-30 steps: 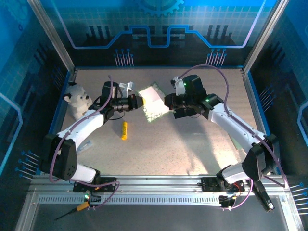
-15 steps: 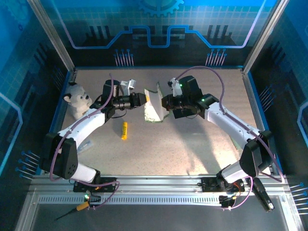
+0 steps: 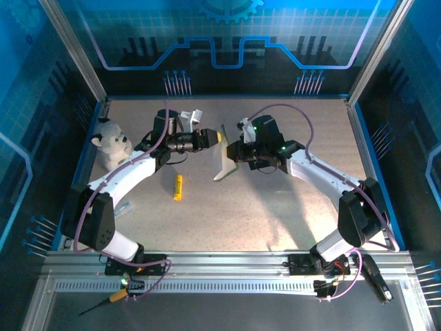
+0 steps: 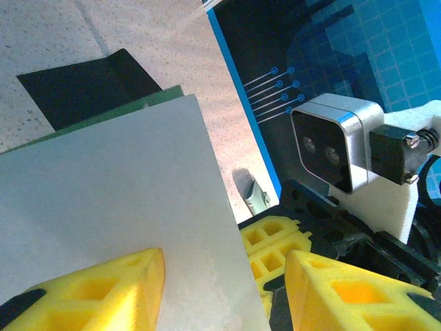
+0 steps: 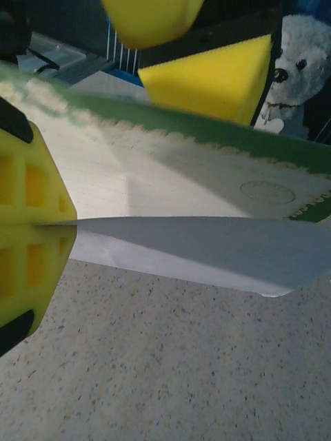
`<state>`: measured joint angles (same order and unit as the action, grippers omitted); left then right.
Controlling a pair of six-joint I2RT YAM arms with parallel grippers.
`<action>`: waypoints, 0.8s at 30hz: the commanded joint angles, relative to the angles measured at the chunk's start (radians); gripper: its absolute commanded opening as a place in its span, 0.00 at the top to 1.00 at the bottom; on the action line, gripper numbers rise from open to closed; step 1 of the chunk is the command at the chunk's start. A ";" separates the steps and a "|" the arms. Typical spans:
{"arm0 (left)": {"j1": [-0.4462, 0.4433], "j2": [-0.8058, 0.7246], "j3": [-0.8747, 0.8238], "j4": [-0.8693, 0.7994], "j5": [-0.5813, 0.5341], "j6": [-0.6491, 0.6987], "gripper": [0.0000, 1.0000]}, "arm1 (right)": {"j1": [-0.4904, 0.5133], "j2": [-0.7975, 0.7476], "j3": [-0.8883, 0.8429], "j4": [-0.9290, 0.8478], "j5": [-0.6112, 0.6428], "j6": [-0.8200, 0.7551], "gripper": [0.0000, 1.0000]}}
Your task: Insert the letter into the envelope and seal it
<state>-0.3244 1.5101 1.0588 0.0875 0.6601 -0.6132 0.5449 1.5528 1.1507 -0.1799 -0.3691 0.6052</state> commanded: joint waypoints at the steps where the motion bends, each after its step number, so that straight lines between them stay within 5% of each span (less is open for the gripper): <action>1: -0.015 0.007 0.043 -0.001 0.030 -0.007 0.49 | -0.002 0.020 -0.034 0.135 -0.074 0.065 0.99; 24: -0.016 -0.005 0.050 -0.129 -0.025 0.101 0.47 | -0.059 -0.006 -0.155 0.385 -0.234 0.233 0.88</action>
<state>-0.3359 1.5120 1.0775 -0.0273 0.6430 -0.5274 0.4957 1.5654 1.0077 0.1513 -0.5682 0.8124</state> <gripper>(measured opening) 0.533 0.119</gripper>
